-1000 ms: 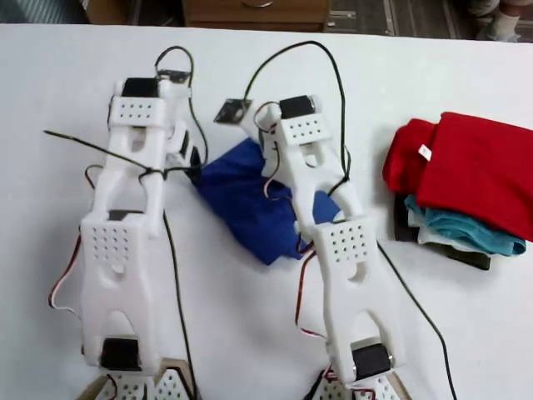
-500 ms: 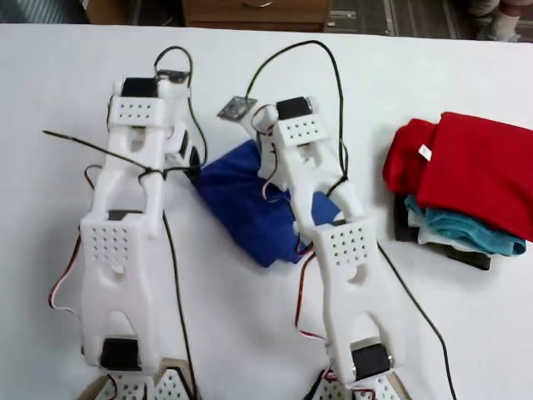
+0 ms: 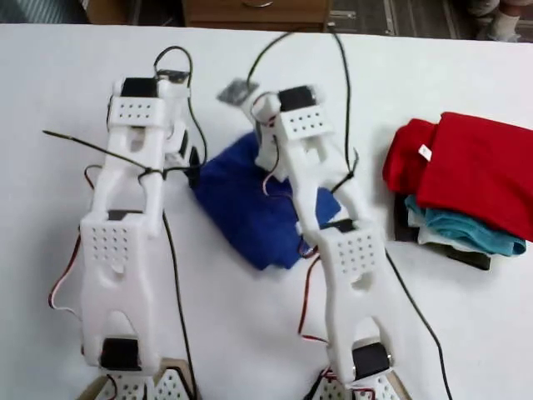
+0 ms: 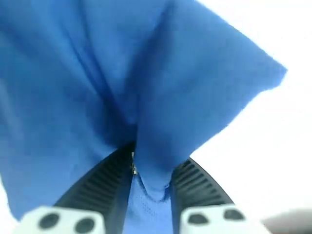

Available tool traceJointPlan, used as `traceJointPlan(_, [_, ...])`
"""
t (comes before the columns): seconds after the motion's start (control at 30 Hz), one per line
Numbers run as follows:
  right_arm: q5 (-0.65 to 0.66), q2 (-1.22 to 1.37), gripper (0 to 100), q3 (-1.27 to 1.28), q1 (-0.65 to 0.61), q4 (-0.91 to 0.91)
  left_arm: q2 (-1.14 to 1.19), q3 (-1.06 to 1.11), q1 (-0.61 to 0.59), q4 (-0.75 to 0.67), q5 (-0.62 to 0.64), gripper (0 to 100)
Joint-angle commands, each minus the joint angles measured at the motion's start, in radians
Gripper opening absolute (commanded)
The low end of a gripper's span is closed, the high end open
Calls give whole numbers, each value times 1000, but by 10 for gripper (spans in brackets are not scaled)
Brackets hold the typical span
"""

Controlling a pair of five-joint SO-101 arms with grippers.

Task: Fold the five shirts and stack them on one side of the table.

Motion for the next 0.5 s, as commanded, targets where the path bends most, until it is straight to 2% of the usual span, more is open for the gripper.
traceJointPlan(0.0, [20,-231,22,-21,-10,4,-21,-15,-14,12,8,238])
traceJointPlan(0.47, [23,-661,21,178,-4,4,-21,-15,-15,11,5,238])
